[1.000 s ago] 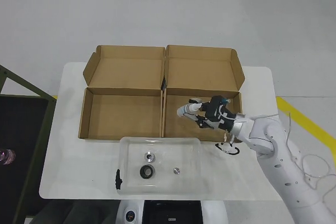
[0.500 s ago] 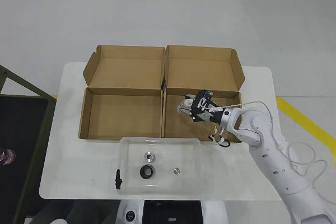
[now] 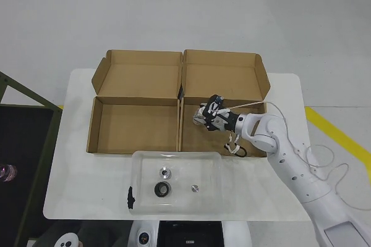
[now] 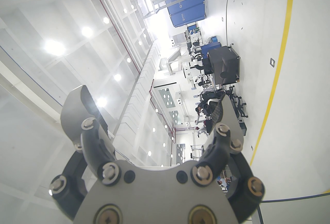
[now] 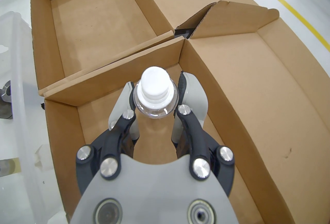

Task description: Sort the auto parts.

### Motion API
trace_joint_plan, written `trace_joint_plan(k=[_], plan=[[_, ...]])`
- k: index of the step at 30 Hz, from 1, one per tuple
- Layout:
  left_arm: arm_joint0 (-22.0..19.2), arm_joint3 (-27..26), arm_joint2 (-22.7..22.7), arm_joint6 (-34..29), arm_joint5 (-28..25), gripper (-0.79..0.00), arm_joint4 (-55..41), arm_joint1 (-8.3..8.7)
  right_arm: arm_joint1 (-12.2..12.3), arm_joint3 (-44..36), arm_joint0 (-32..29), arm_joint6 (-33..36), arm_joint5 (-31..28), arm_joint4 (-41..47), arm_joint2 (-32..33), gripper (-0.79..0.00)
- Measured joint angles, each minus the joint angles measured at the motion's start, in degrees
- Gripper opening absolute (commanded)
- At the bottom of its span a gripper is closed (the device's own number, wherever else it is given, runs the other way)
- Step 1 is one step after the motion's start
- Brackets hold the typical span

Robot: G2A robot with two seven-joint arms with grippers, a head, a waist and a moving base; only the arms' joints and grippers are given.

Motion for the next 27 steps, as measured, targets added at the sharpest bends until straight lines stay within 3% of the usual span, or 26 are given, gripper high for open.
trace_joint_plan(k=[1, 3, 16, 27], plan=[[0.0, 0.0, 0.0, 0.0, 0.0, 0.000, 0.0, 0.00, -0.1, 0.4, 0.2, -0.1, 0.1, -0.1, -0.3, -0.545], [0.0, 0.0, 0.0, 0.0, 0.0, 0.000, 0.0, 0.00, -0.3, 1.3, 0.7, -0.2, 0.2, -0.1, -0.7, -0.449], [0.0, 0.0, 0.0, 0.0, 0.0, 0.000, 0.0, 0.00, -0.5, 0.6, 0.7, -1.4, -1.3, -0.1, -0.2, -0.409], [0.0, 0.0, 0.0, 0.0, 0.0, 0.000, 0.0, 0.00, 1.5, -10.5, -4.3, 0.1, -4.8, -1.4, 5.5, -0.363]])
